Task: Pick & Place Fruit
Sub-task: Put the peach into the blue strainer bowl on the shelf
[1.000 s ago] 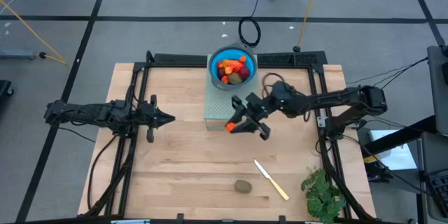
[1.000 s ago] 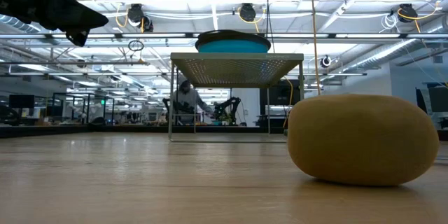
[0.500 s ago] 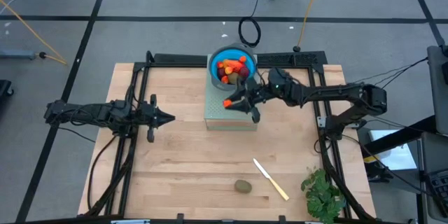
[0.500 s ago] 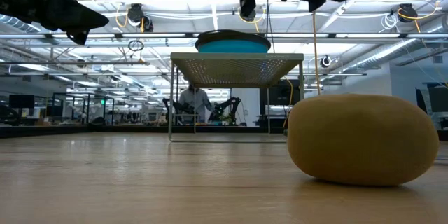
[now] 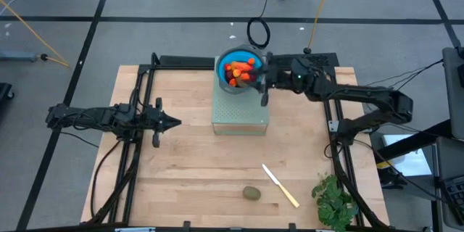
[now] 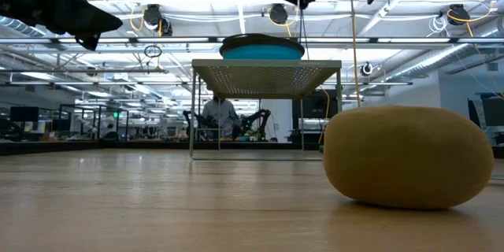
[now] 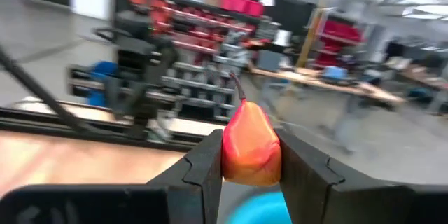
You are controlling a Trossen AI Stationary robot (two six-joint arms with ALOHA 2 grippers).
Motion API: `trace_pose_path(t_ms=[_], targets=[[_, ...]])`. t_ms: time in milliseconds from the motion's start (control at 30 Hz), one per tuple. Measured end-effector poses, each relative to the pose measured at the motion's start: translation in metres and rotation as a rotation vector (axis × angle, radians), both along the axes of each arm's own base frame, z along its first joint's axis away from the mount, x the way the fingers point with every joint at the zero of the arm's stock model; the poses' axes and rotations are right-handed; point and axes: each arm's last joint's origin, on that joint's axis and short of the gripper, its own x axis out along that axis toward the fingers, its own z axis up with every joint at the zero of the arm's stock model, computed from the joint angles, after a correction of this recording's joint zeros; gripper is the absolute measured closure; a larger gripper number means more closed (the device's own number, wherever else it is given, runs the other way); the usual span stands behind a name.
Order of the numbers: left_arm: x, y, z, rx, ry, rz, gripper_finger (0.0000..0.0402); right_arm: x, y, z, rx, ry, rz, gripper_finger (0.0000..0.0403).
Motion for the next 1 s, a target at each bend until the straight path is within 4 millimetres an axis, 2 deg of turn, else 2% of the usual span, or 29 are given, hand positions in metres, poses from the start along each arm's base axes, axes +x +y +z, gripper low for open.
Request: trace_pose_path(t_ms=[233, 400, 767, 1000], targets=[[0.000, 0.000, 0.000, 0.000, 0.000, 0.000, 0.0380, -0.013, -0.014, 0.007, -0.054, -0.006, -0.114, 0.0287], [0.000, 0.000, 0.000, -0.001, -0.002, 0.013, 0.0380, -0.017, -0.025, 0.010, -0.024, 0.010, -0.150, 0.0288], [0.000, 0.000, 0.000, 0.002, -0.002, 0.017, 0.0380, -0.015, -0.047, 0.051, -0.014, 0.196, -0.205, 0.0287], [0.000, 0.000, 0.000, 0.002, -0.002, 0.017, 0.0380, -0.012, -0.060, 0.046, 0.010, 0.241, -0.230, 0.0287]])
